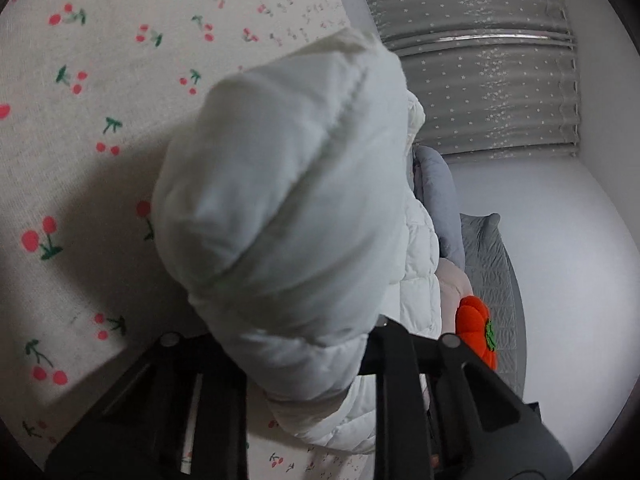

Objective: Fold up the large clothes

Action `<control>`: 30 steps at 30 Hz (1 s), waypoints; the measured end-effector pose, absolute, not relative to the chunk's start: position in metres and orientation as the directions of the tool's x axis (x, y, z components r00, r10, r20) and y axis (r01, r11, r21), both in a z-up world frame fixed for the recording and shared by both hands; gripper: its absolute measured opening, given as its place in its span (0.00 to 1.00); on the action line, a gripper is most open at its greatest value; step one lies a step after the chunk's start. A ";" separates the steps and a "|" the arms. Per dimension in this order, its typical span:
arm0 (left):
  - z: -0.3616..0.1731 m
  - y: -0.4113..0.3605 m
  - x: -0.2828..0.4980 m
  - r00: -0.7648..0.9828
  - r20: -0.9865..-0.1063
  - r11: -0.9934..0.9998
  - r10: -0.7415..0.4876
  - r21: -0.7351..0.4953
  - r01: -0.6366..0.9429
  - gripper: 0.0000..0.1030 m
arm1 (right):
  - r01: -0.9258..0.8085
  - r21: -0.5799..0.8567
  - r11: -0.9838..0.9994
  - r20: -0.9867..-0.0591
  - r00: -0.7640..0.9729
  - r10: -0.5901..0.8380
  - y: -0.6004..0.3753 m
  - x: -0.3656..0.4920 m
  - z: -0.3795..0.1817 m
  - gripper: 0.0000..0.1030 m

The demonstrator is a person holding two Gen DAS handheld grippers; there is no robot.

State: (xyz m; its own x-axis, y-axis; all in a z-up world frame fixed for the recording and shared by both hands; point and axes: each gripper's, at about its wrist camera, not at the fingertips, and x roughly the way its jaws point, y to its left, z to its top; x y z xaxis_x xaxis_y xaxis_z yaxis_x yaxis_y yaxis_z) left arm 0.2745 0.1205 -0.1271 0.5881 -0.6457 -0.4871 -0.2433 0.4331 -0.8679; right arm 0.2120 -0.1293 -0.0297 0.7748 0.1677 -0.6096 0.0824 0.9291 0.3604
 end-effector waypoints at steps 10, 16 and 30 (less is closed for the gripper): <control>-0.020 0.118 0.215 0.776 -0.406 0.786 -0.483 -0.592 0.179 0.17 | 0.004 0.482 0.876 -0.688 0.621 0.376 -0.082 0.252 -0.072 0.08; 0.010 0.083 0.203 0.755 -0.337 0.806 -0.562 -0.428 0.408 0.17 | -0.043 0.616 0.787 -0.679 0.476 0.558 -0.048 0.266 -0.100 0.05; -0.009 0.031 0.224 0.646 -0.442 0.782 -0.622 -0.308 0.542 0.21 | 0.044 0.784 0.620 -0.586 0.382 0.714 -0.082 0.266 -0.120 0.03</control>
